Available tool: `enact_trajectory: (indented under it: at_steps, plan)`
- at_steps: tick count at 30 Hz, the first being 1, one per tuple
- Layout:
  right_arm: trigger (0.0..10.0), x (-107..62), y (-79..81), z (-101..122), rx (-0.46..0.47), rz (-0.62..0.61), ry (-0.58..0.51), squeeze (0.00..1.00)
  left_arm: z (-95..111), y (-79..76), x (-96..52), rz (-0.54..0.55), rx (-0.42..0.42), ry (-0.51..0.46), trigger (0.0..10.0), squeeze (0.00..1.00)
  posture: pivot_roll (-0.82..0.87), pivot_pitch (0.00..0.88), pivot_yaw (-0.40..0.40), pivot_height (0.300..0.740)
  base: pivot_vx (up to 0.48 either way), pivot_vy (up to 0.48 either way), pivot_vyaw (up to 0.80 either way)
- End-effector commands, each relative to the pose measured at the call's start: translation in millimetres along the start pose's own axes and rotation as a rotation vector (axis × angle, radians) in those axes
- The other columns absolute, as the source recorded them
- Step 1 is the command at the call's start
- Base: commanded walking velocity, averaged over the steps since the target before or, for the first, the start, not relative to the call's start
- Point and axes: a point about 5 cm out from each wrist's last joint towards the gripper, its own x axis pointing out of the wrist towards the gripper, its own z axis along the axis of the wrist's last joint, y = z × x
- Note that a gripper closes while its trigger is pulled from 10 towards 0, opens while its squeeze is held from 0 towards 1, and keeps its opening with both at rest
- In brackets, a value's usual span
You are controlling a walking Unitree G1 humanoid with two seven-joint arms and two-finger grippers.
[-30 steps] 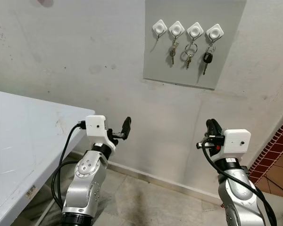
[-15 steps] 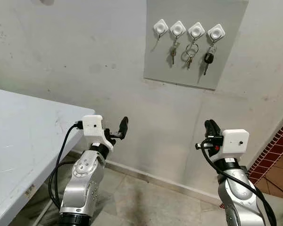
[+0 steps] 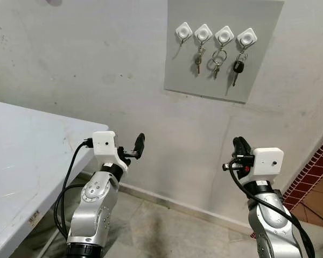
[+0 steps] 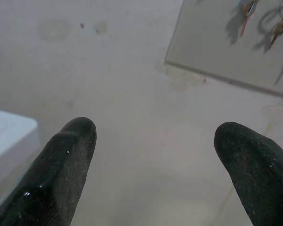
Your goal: Hang keys on a hook
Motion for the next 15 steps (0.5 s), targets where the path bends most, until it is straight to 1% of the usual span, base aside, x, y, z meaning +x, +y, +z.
enact_trajectory:
  at_steps: [1, 15]
  plan:
    - [10.0, 1.1, 1.7, 6.9, -0.001, 0.011, -0.024, 0.00, 7.7, 0.3, 1.5, 0.002, 0.011, -0.023, 10.0, 0.00, -0.04, 0.000, -0.005, 0.740, 0.307, 0.000, 0.00]
    - [10.0, 0.4, 2.3, 6.3, 0.002, 0.009, -0.020, 0.00, 9.5, 1.6, 2.4, 0.007, 0.013, -0.025, 10.0, 0.00, -0.03, 0.009, -0.005, 0.740, 0.325, 0.000, 0.00]
